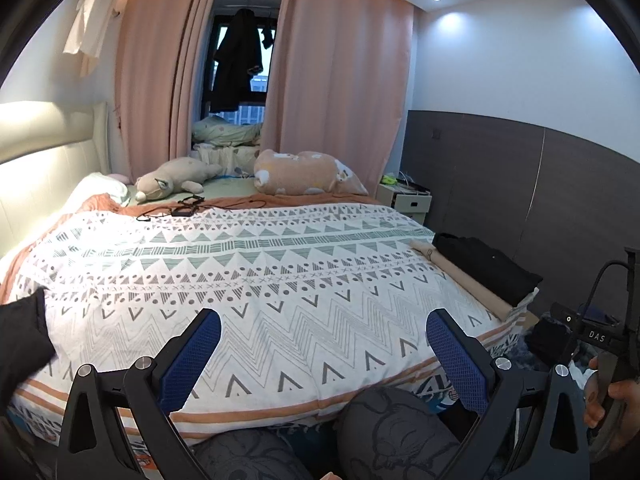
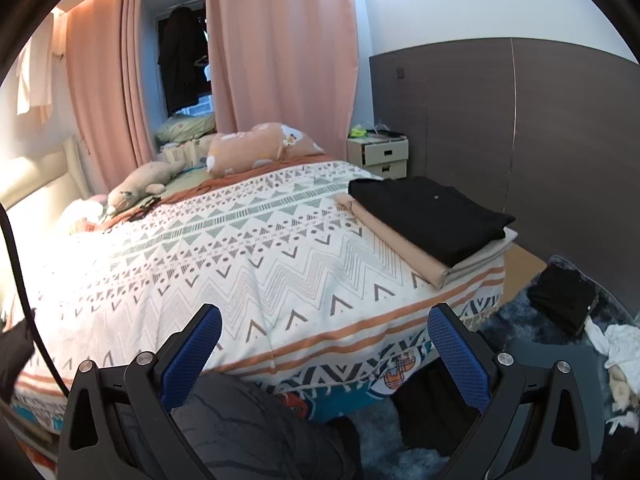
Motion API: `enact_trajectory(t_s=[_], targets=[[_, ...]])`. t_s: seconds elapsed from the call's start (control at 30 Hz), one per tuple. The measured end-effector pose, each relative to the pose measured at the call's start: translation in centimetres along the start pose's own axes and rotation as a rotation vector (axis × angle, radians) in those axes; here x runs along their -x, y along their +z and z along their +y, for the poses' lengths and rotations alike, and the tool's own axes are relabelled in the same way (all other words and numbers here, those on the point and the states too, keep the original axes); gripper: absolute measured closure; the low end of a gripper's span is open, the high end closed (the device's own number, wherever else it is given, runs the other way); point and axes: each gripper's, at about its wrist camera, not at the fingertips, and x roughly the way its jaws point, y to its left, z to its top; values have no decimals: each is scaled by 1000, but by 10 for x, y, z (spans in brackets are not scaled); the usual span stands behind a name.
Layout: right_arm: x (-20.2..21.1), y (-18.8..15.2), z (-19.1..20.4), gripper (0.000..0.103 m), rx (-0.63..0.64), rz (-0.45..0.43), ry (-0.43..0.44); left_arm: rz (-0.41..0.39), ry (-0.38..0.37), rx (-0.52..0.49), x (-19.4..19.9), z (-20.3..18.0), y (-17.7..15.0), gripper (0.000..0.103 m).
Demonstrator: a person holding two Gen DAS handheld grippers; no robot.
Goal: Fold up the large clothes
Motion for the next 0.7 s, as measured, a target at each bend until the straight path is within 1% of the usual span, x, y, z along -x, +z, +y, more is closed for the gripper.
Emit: enact_trajectory(t_s=[0.07, 0.13, 0.23, 0.4, 0.7], targets=[[-3, -1, 0, 0, -5, 13, 13, -1, 12, 0, 0, -1, -1, 0], [-3, -2, 1, 0, -7, 16, 10, 5, -6, 3, 0, -2, -3, 0], [-2, -3, 2, 0, -6, 14, 18, 6, 0, -1, 1, -2, -3, 0], [0, -3, 6, 0, 9, 1, 5, 4, -3, 7, 4, 1, -3, 0], [2, -1, 5, 0, 10, -3, -2, -6, 0, -10, 7, -1, -3, 0]])
